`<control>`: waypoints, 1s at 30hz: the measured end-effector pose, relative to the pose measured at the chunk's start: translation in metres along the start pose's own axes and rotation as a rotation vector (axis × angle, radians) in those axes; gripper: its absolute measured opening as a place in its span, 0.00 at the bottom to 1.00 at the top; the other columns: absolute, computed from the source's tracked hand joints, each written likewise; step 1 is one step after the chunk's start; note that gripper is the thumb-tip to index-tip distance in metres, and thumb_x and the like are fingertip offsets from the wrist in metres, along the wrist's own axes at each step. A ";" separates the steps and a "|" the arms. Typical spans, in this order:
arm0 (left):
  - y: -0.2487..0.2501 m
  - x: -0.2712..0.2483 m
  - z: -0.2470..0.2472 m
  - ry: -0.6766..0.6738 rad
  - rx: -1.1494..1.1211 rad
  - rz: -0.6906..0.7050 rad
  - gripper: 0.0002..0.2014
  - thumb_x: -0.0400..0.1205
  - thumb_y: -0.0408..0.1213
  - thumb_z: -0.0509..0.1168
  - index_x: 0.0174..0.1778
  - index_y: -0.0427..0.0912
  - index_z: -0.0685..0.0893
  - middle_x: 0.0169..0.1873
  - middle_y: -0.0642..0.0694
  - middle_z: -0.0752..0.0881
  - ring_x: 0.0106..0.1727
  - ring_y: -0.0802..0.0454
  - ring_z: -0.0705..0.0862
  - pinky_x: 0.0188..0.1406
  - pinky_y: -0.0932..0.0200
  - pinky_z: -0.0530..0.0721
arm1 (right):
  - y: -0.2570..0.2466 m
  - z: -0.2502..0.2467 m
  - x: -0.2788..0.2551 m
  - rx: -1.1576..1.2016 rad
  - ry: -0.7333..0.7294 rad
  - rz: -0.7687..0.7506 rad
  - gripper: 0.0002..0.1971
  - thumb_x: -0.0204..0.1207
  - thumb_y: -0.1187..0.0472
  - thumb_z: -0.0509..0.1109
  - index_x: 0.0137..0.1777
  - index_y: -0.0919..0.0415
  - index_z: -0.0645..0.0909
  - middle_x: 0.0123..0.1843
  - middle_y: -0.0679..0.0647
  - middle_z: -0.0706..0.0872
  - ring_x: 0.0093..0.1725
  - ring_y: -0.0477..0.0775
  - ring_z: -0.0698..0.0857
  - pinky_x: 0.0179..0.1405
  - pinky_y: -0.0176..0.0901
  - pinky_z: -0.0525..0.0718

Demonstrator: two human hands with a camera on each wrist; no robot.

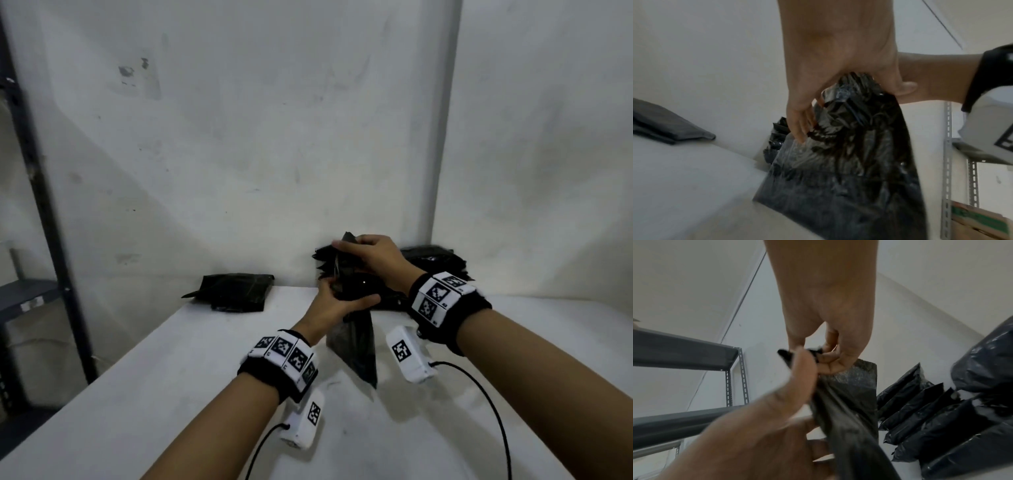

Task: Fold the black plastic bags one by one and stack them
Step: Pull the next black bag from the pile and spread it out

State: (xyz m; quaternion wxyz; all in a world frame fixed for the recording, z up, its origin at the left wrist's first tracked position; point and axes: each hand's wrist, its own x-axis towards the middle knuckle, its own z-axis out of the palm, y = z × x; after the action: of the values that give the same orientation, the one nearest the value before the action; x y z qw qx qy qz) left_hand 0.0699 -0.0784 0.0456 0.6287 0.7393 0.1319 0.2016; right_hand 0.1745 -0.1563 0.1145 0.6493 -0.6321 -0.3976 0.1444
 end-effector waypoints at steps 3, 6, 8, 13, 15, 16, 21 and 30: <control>0.007 -0.003 0.022 -0.041 0.061 0.017 0.14 0.79 0.40 0.72 0.60 0.47 0.83 0.52 0.50 0.88 0.56 0.54 0.86 0.53 0.55 0.84 | -0.007 -0.018 -0.014 0.039 -0.061 0.018 0.08 0.73 0.60 0.78 0.48 0.65 0.88 0.37 0.52 0.89 0.36 0.47 0.85 0.38 0.34 0.85; 0.002 0.003 0.026 0.079 0.045 -0.035 0.10 0.86 0.35 0.61 0.59 0.36 0.82 0.58 0.35 0.85 0.64 0.38 0.82 0.64 0.47 0.78 | -0.014 -0.032 -0.022 0.052 -0.096 0.049 0.09 0.76 0.62 0.75 0.54 0.64 0.87 0.40 0.53 0.87 0.37 0.46 0.84 0.38 0.33 0.86; 0.006 0.001 0.029 0.098 -0.059 -0.068 0.11 0.87 0.32 0.58 0.59 0.33 0.82 0.59 0.33 0.84 0.64 0.36 0.82 0.66 0.46 0.77 | -0.017 -0.045 -0.028 0.024 -0.058 0.052 0.09 0.78 0.61 0.74 0.55 0.61 0.87 0.47 0.55 0.88 0.41 0.48 0.85 0.38 0.35 0.87; 0.023 -0.008 0.021 0.101 -0.365 -0.177 0.11 0.84 0.32 0.57 0.49 0.32 0.84 0.43 0.35 0.88 0.43 0.41 0.85 0.51 0.51 0.83 | 0.005 -0.092 -0.031 -0.198 0.372 0.040 0.23 0.74 0.58 0.75 0.68 0.59 0.76 0.58 0.54 0.79 0.48 0.48 0.82 0.43 0.38 0.83; 0.027 -0.010 0.017 0.059 -0.442 -0.197 0.13 0.84 0.34 0.56 0.46 0.33 0.85 0.37 0.39 0.89 0.39 0.44 0.87 0.44 0.54 0.84 | 0.019 -0.111 -0.033 -0.276 0.423 0.065 0.37 0.66 0.54 0.82 0.72 0.56 0.68 0.66 0.55 0.72 0.59 0.52 0.79 0.59 0.45 0.83; 0.027 -0.011 0.015 0.036 -0.472 -0.204 0.14 0.84 0.35 0.56 0.43 0.34 0.86 0.35 0.40 0.89 0.36 0.45 0.88 0.41 0.55 0.85 | 0.026 -0.119 -0.035 -0.253 0.324 0.111 0.42 0.62 0.52 0.85 0.73 0.55 0.65 0.68 0.56 0.72 0.61 0.52 0.79 0.61 0.45 0.82; 0.020 -0.013 0.014 -0.031 -0.543 -0.254 0.17 0.84 0.39 0.54 0.44 0.33 0.86 0.34 0.40 0.90 0.31 0.45 0.89 0.34 0.57 0.88 | 0.042 -0.131 -0.068 -0.220 -0.308 0.458 0.23 0.74 0.60 0.76 0.67 0.51 0.75 0.61 0.51 0.87 0.59 0.54 0.85 0.64 0.57 0.82; -0.005 -0.014 0.024 -0.309 -0.283 -0.374 0.23 0.78 0.42 0.70 0.68 0.36 0.82 0.59 0.40 0.87 0.53 0.47 0.87 0.51 0.53 0.86 | 0.057 -0.145 -0.076 -0.142 -0.185 0.440 0.03 0.79 0.63 0.71 0.50 0.55 0.83 0.49 0.55 0.85 0.42 0.49 0.84 0.37 0.40 0.87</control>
State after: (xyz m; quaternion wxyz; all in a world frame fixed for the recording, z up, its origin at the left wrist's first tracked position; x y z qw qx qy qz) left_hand 0.0693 -0.1044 0.0359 0.7646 0.6291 0.1390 -0.0168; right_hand 0.2446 -0.3024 0.0527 0.5173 -0.7314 -0.3173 0.3111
